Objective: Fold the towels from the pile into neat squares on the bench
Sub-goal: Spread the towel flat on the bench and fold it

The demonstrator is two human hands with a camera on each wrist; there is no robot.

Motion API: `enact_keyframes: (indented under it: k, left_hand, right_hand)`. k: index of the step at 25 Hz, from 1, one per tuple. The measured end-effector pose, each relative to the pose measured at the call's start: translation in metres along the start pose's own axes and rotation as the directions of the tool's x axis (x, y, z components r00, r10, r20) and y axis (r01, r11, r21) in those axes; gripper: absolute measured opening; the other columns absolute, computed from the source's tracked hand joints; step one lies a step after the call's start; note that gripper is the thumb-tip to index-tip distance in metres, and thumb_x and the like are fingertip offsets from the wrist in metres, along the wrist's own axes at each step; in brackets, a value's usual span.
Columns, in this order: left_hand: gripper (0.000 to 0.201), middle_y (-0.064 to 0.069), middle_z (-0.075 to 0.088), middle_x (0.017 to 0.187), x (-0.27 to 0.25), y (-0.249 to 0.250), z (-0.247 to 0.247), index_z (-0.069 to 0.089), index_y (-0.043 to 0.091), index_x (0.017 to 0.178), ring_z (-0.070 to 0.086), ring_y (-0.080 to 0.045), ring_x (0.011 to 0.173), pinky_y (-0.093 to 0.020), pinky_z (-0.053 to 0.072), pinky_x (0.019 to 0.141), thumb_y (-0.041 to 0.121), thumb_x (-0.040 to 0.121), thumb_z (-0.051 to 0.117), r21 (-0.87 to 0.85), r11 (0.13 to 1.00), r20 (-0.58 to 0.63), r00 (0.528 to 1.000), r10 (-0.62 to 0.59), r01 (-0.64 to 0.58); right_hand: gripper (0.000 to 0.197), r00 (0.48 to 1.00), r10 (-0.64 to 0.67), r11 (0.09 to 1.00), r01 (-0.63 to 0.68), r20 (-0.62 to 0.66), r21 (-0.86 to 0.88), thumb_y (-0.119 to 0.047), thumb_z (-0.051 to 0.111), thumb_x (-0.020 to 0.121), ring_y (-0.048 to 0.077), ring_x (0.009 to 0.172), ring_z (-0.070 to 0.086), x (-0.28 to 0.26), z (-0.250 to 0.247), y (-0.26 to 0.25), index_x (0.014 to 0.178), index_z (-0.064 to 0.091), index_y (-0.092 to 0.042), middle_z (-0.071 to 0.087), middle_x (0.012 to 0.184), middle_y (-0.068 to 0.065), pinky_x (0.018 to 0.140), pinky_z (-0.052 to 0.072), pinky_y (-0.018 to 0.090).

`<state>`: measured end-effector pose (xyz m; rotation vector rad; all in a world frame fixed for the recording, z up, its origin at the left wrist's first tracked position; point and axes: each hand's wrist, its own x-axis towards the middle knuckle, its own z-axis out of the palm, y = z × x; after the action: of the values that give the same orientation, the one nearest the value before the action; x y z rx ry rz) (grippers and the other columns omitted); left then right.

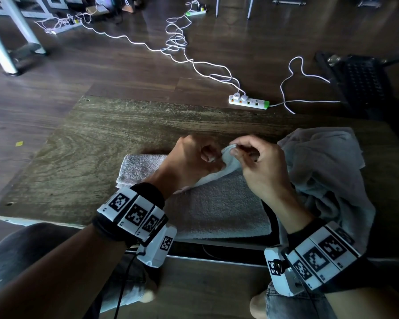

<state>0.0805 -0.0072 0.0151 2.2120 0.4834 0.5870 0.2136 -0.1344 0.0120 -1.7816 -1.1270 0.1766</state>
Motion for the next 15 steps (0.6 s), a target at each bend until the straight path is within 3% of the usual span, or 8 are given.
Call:
enact_keyframes:
  k: [4,6,8,10,12,15]
  left_hand:
    - [0.021,0.017,0.067,0.069,-0.003,0.001,-0.006,0.071,0.038,0.076,0.064,0.003,0.068,-0.017,0.052,0.062,0.021,0.072,0.083,0.061,0.992,0.161,0.98,-0.115,0.107]
    - [0.02,0.022,0.065,0.072,-0.005,-0.004,-0.01,0.077,0.028,0.092,0.063,0.008,0.07,-0.011,0.047,0.059,0.027,0.073,0.082,0.162,0.975,0.222,0.957,-0.185,0.151]
    - [0.025,0.021,0.064,0.076,-0.007,-0.012,-0.017,0.077,0.02,0.098,0.063,0.007,0.071,-0.007,0.046,0.056,0.029,0.075,0.081,0.251,0.957,0.254,0.943,-0.213,0.148]
    - [0.021,0.012,0.072,0.091,-0.015,-0.022,-0.03,0.077,0.02,0.096,0.067,-0.003,0.075,-0.018,0.055,0.065,0.028,0.076,0.079,0.307,0.94,0.247,0.941,-0.232,0.152]
    - [0.015,0.007,0.074,0.103,-0.026,-0.03,-0.047,0.076,0.028,0.09,0.069,-0.009,0.079,-0.029,0.058,0.067,0.028,0.076,0.08,0.29,0.933,0.218,0.935,-0.281,0.213]
    - [0.014,0.012,0.073,0.088,-0.043,-0.032,-0.081,0.076,0.032,0.085,0.067,-0.004,0.08,-0.023,0.052,0.067,0.03,0.073,0.082,0.302,0.914,0.118,0.941,-0.317,0.27]
  right_hand:
    - [0.009,0.999,-0.002,1.0,0.001,-0.042,-0.017,-0.017,0.069,0.09,-0.004,0.085,0.064,0.001,-0.002,0.001,0.097,0.072,-0.021,0.068,0.089,-0.019,0.07,0.05,0.012]
    - [0.008,0.999,0.008,0.999,-0.01,-0.044,-0.04,-0.018,0.068,0.09,-0.009,0.083,0.062,0.002,-0.001,0.003,0.097,0.072,-0.021,0.066,0.087,-0.022,0.066,0.048,0.01]
    - [0.009,0.998,0.018,0.997,-0.021,-0.057,-0.069,-0.019,0.068,0.09,-0.011,0.082,0.06,0.0,-0.001,0.005,0.098,0.072,-0.022,0.065,0.087,-0.02,0.066,0.046,0.006]
    - [0.011,0.996,0.034,0.997,-0.039,-0.086,-0.064,-0.019,0.069,0.09,-0.009,0.082,0.061,0.0,-0.001,0.007,0.1,0.072,-0.022,0.066,0.089,-0.019,0.07,0.046,0.005]
    - [0.011,0.99,0.063,0.997,-0.068,-0.126,-0.037,-0.019,0.069,0.09,-0.008,0.078,0.061,-0.001,-0.008,0.007,0.098,0.07,-0.026,0.064,0.085,-0.023,0.071,0.047,0.006]
    - [0.013,0.977,0.077,0.996,-0.084,-0.199,-0.028,-0.017,0.069,0.089,-0.008,0.072,0.06,0.002,-0.021,0.001,0.096,0.07,-0.028,0.063,0.082,-0.025,0.068,0.042,0.001]
